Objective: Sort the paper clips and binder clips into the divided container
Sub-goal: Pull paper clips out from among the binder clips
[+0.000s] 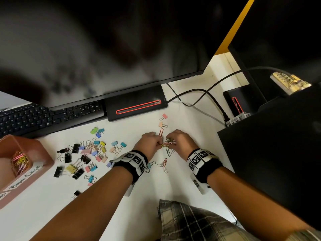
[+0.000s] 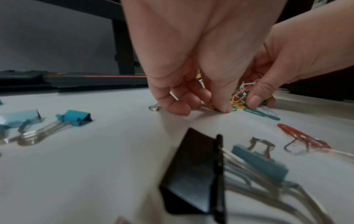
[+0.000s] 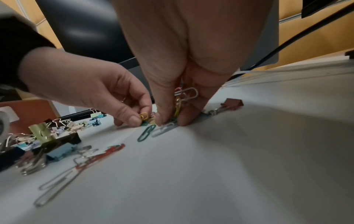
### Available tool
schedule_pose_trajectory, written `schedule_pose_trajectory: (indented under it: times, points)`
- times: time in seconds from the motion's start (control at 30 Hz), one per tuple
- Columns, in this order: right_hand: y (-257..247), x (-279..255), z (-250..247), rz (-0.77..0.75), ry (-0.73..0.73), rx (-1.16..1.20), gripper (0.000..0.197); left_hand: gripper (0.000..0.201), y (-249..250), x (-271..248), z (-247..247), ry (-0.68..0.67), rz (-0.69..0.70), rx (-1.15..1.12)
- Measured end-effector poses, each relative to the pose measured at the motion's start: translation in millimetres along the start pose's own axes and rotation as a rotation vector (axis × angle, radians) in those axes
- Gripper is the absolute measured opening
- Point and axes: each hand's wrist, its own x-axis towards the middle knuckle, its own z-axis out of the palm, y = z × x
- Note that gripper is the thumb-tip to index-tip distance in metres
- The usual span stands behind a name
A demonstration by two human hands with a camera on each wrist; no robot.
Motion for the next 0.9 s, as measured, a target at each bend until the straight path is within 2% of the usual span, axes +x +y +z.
schedule_pose_trajectory:
  times: [0.1, 0.33, 0.4, 0.43, 0.5, 0.57, 0.67, 0.77, 0.9]
  points:
    - [-5, 0, 1, -0.001, -0.016, -0.142, 0.019, 0.006, -4, 1, 1, 0.047, -0.06, -0.026]
    - [-8, 3, 5, 0.0, -0.044, -0.424, 0.019, 0.027, -11, -6, -2, -0.071, 0.03, 0.305]
    - [-10, 1, 5, -0.011, -0.03, -0.438, 0.018, 0.03, -13, -9, -1, -0.081, 0.032, 0.284]
    - [-12, -1, 4, -0.01, -0.021, -0.407, 0.018, 0.025, -14, -11, -3, -0.061, 0.018, 0.239]
    - [-18, -5, 0, -0.005, -0.009, -0.294, 0.02, 0.013, -12, -19, -15, 0.032, -0.015, 0.109]
    - [-30, -10, -4, -0.013, 0.004, -0.209, 0.022, 0.01, -15, -35, -34, 0.145, -0.046, -0.043]
    - [-58, -17, -6, -0.109, 0.057, -0.078, 0.021, 0.004, -30, -74, -71, 0.324, -0.081, -0.179]
    - [-108, -15, 5, -0.228, 0.055, -0.006, 0.017, 0.011, -66, -127, -109, 0.474, -0.194, -0.252]
    - [-197, -1, 29, -0.398, 0.057, 0.098, 0.017, 0.006, -128, -195, -150, 0.579, -0.43, -0.254]
